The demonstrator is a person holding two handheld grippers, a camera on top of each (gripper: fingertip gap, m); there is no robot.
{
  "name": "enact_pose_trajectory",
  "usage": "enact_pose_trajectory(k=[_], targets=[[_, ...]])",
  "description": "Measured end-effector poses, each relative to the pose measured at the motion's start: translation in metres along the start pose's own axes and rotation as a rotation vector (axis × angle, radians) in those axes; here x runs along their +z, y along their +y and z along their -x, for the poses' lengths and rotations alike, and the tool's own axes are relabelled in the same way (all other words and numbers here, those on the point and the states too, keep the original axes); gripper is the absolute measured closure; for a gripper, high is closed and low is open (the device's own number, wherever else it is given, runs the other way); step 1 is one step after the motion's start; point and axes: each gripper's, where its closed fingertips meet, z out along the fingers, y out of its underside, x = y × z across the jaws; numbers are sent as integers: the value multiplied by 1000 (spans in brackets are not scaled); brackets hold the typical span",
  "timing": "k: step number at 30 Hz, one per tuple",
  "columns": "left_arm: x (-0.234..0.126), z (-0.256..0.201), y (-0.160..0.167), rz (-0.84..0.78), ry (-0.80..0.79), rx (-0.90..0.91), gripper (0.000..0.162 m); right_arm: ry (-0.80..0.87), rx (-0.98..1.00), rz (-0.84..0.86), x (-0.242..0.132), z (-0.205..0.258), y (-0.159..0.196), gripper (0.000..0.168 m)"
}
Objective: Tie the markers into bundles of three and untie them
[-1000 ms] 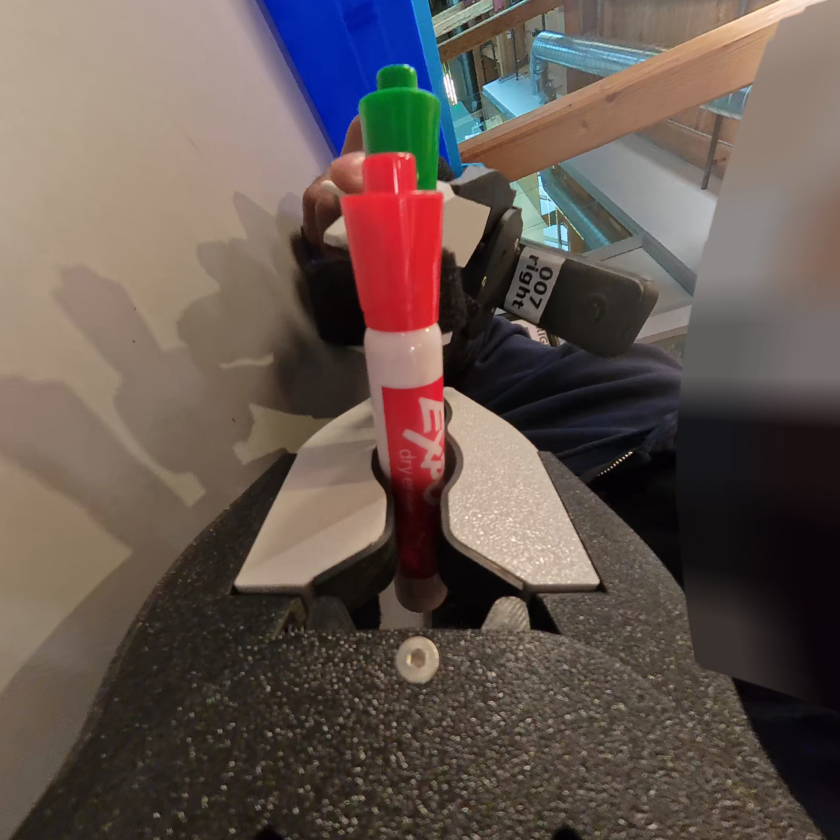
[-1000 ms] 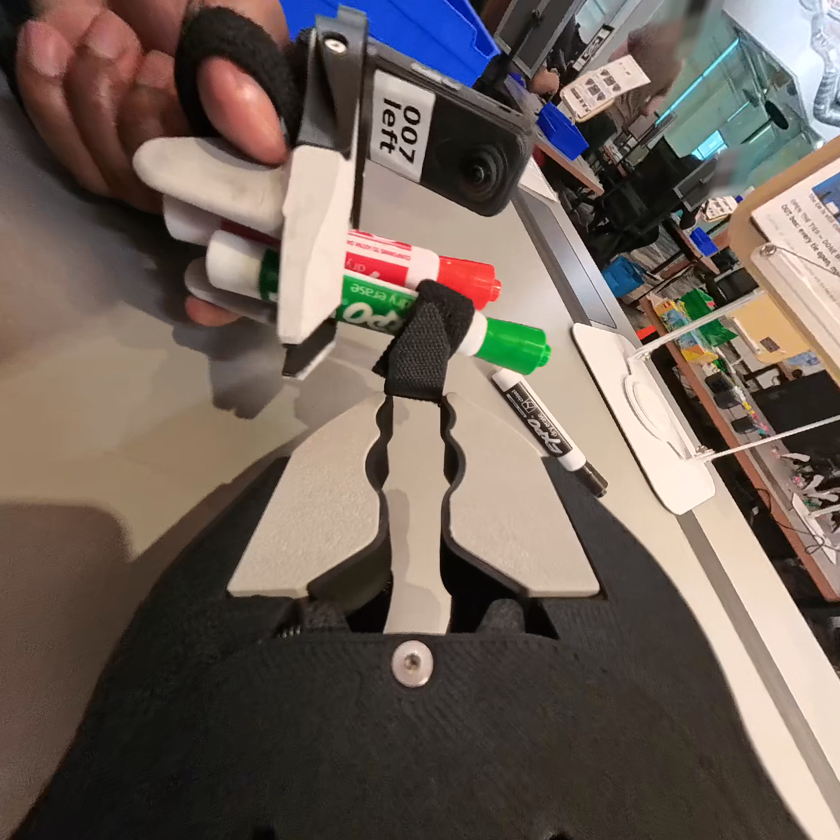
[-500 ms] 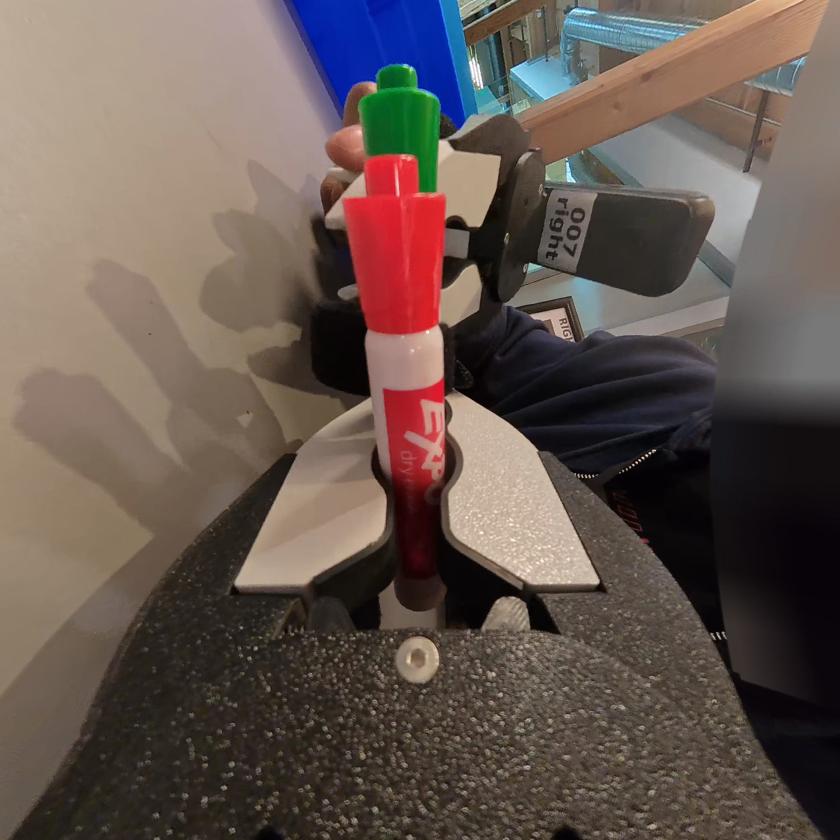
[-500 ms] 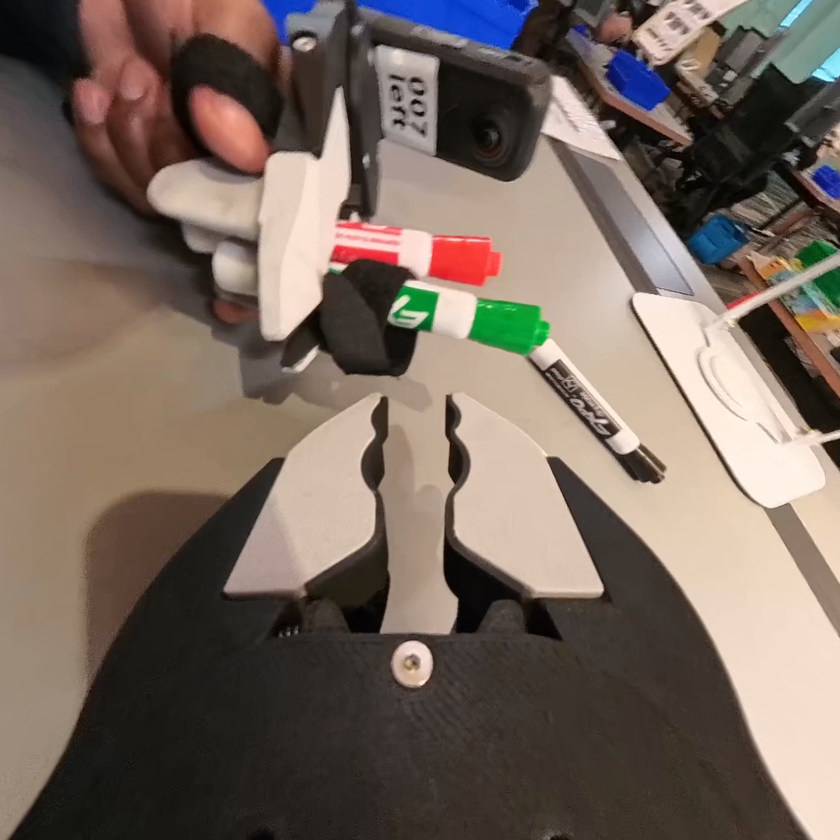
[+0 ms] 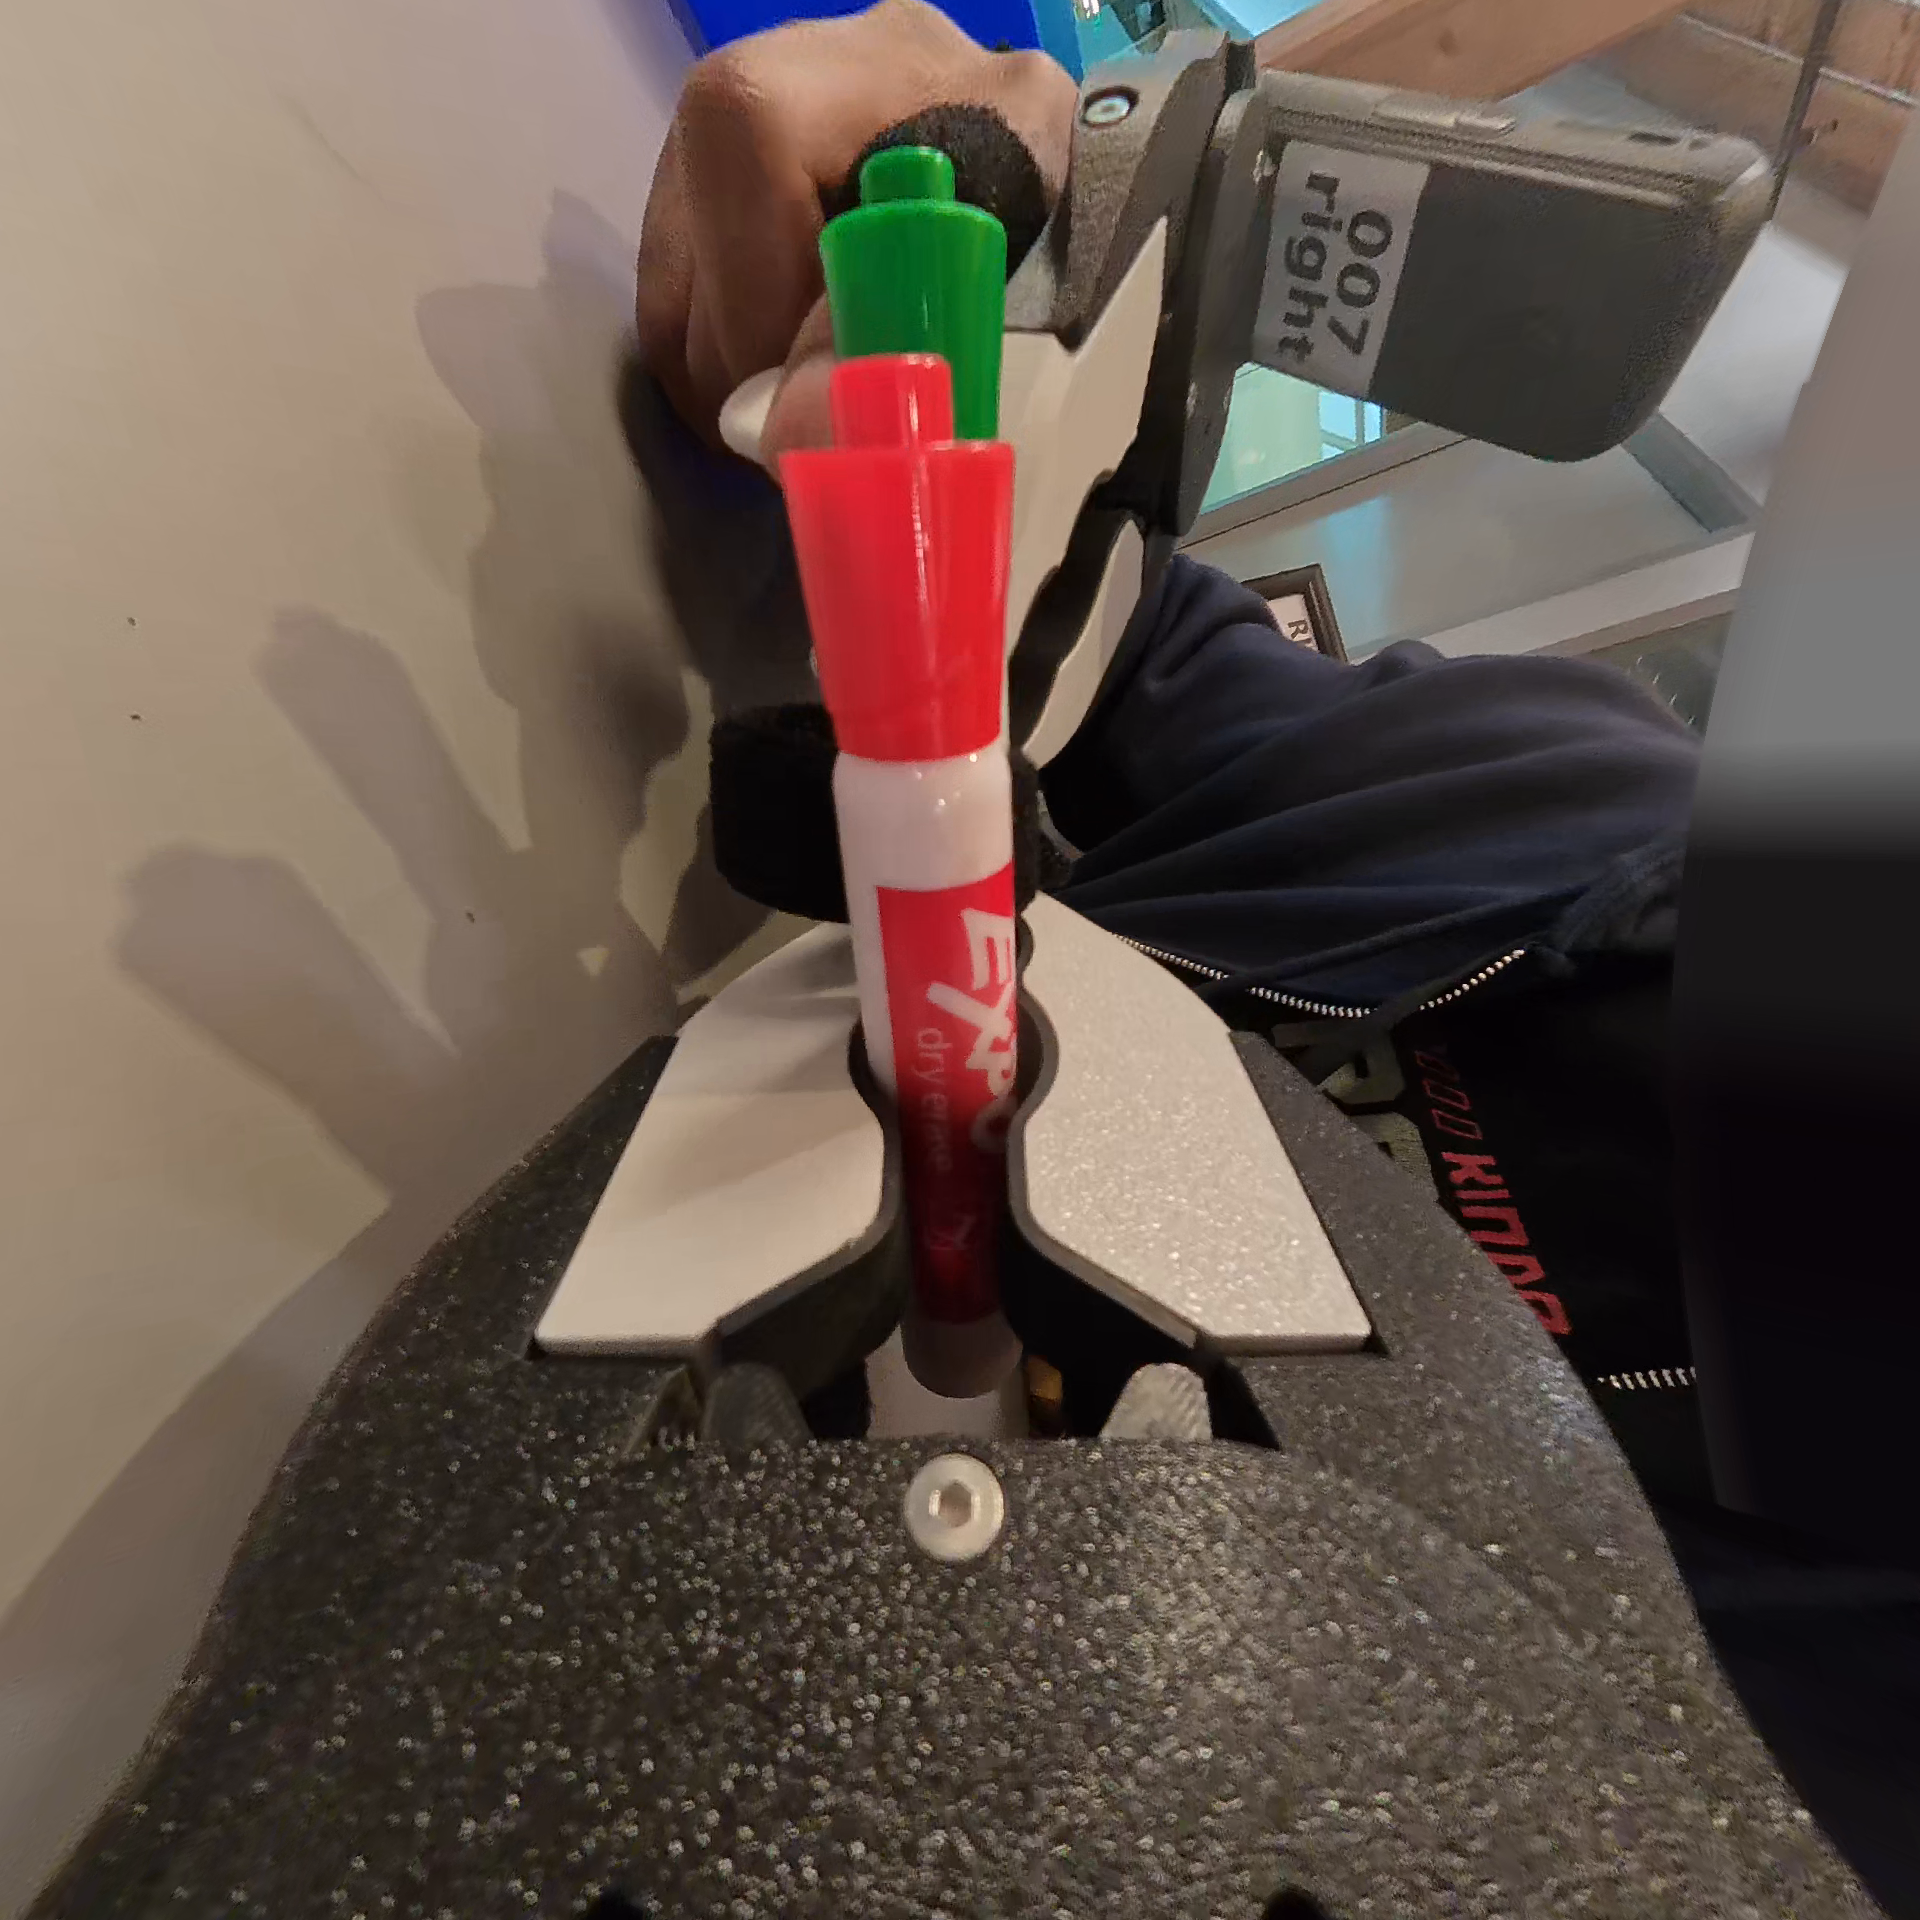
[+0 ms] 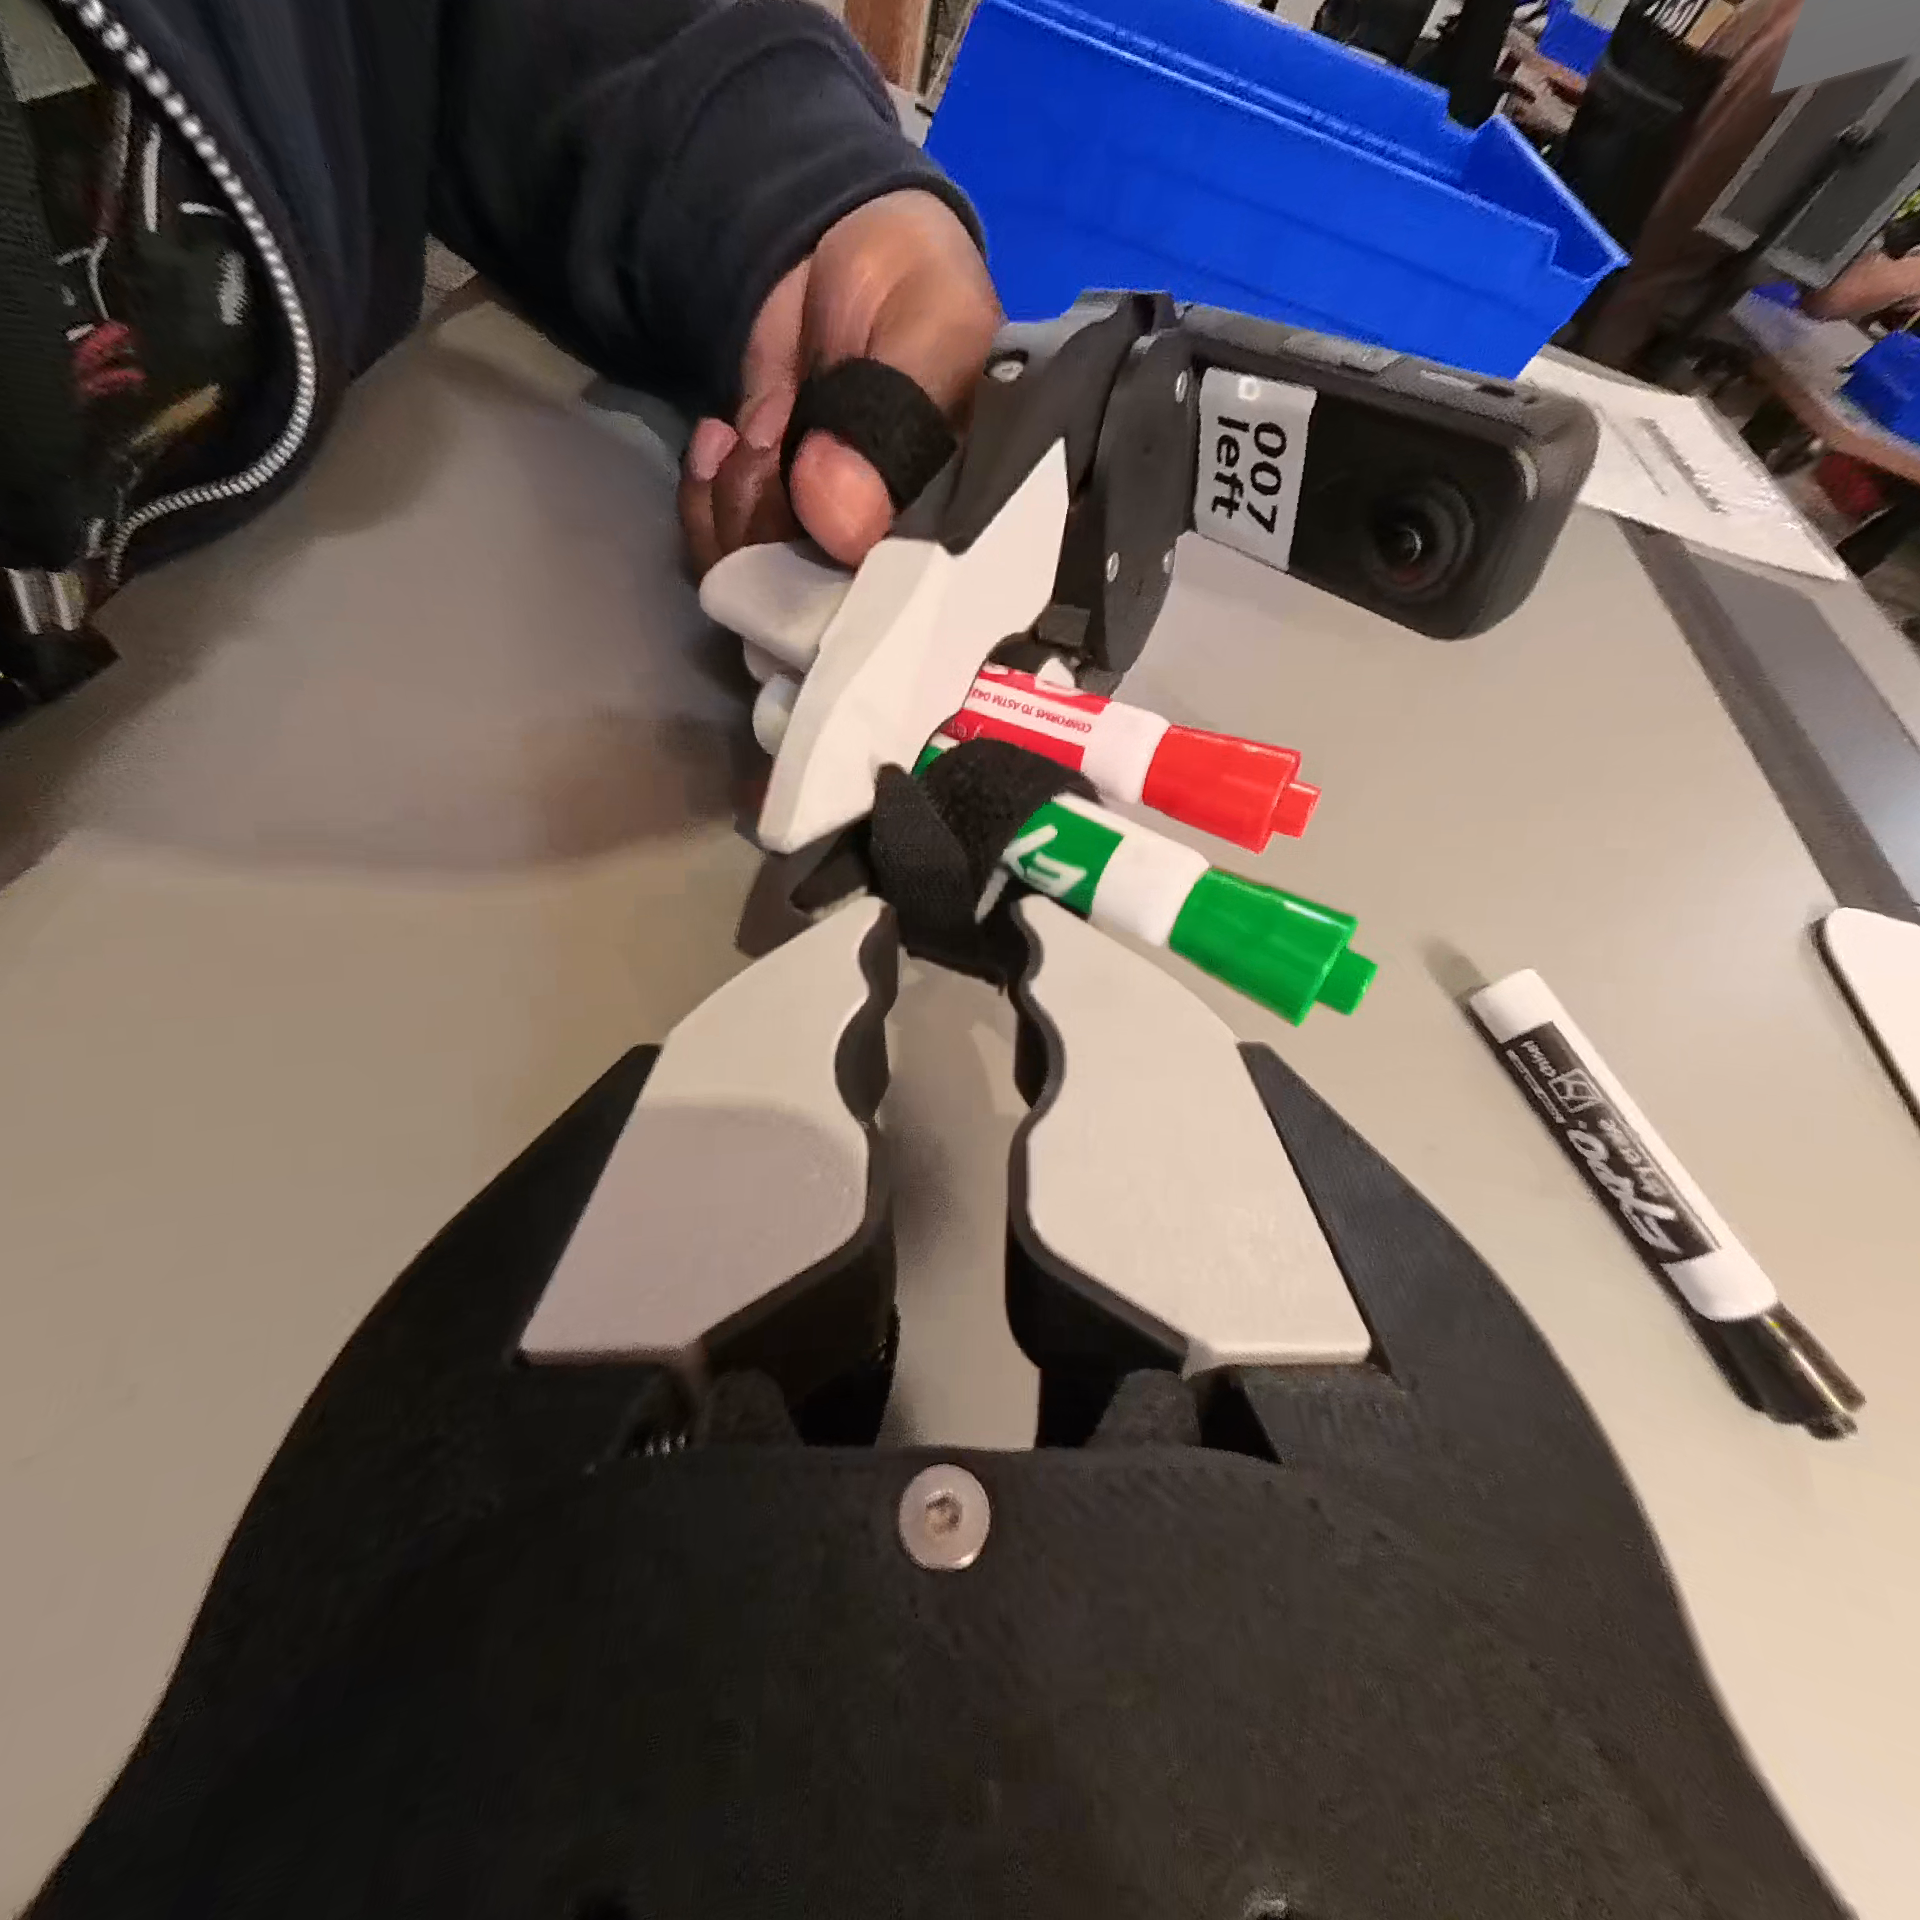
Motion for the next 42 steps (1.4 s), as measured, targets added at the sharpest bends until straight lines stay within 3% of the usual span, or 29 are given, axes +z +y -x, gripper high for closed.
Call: enact_pose_trajectory(k=[7,25,37,42], targets=[[4,3,6,47,-21,-1,147,-93,93,30,0,3,5,164],[-3,11,32,205,-108,11,147,-222,561,-111,-23,-12,-3,165],[-2,13,35,276,-139,32,147,-289,635,-81,-22,-12,-10,164],[2,7,36,284,-110,43,147,-239,613,-74,-22,-14,-13,149]])
